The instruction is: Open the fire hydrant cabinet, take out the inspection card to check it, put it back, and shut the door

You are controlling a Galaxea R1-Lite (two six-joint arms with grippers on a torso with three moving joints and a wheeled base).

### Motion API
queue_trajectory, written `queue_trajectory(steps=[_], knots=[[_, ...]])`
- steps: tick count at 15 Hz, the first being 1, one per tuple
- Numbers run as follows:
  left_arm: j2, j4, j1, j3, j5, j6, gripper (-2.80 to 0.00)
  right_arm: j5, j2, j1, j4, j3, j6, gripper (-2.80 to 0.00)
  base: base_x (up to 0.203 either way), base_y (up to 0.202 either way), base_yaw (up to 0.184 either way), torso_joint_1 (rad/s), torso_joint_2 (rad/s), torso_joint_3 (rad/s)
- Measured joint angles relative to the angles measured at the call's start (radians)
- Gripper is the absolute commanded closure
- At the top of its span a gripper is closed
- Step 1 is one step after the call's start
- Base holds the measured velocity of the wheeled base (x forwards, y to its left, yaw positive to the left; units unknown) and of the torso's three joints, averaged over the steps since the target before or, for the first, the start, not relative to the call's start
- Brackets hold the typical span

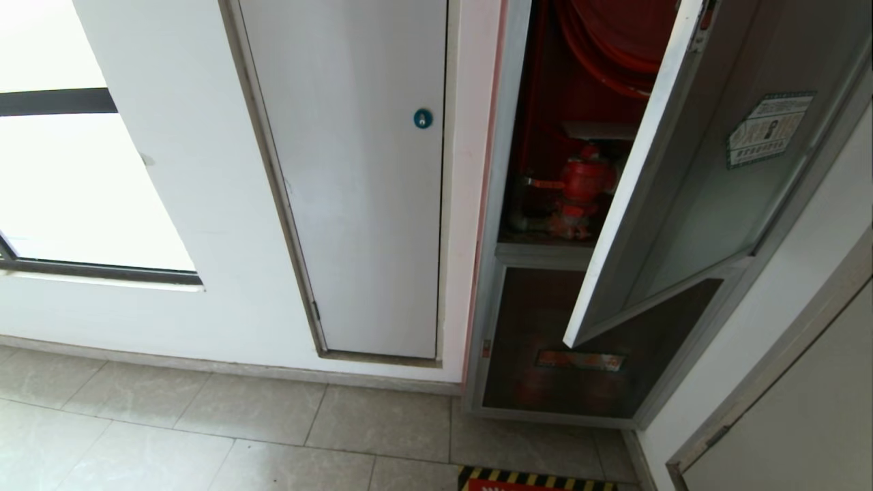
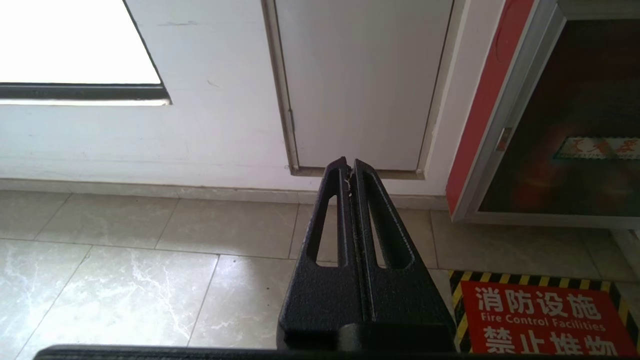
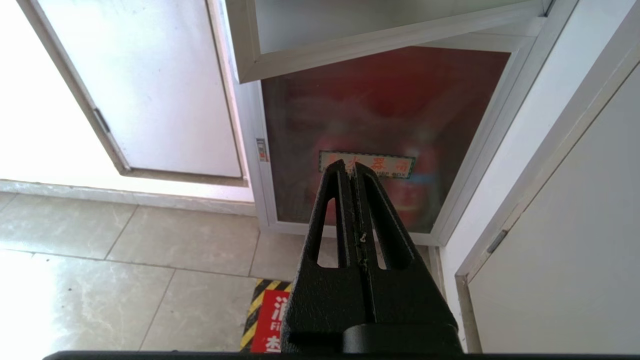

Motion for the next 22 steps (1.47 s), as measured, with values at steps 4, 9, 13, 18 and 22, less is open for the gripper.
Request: queue_trajectory(steps=[4,9,13,18,22], knots=[[0.000,0.000,0.000,0.000,0.000,0.000,0.00,0.000,0.000,0.000,0.000,0.000,0.000,0.00,0.000,0.000,0.000,0.000,0.00,0.000],[0.000,0.000,0.000,0.000,0.000,0.000,0.00,0.000,0.000,0.000,-0.001,0.000,-0.003,0.00,0.000,0.000,0.000,0.000,0.00,0.000],[0.000,0.000,0.000,0.000,0.000,0.000,0.00,0.001,0.000,0.000,-0.001,0.000,-0.003,0.00,0.000,0.000,0.000,0.000,0.00,0.000],[0.000,0.000,0.000,0.000,0.000,0.000,0.00,0.001,0.013,0.001,-0.002,0.000,-0.003,0.00,0.000,0.000,0.000,0.000,0.00,0.000],[0.000,0.000,0.000,0.000,0.000,0.000,0.00,0.033,0.119,0.001,-0.116,-0.035,-0.007,0.00,0.000,0.000,0.000,0.000,0.00,0.000]])
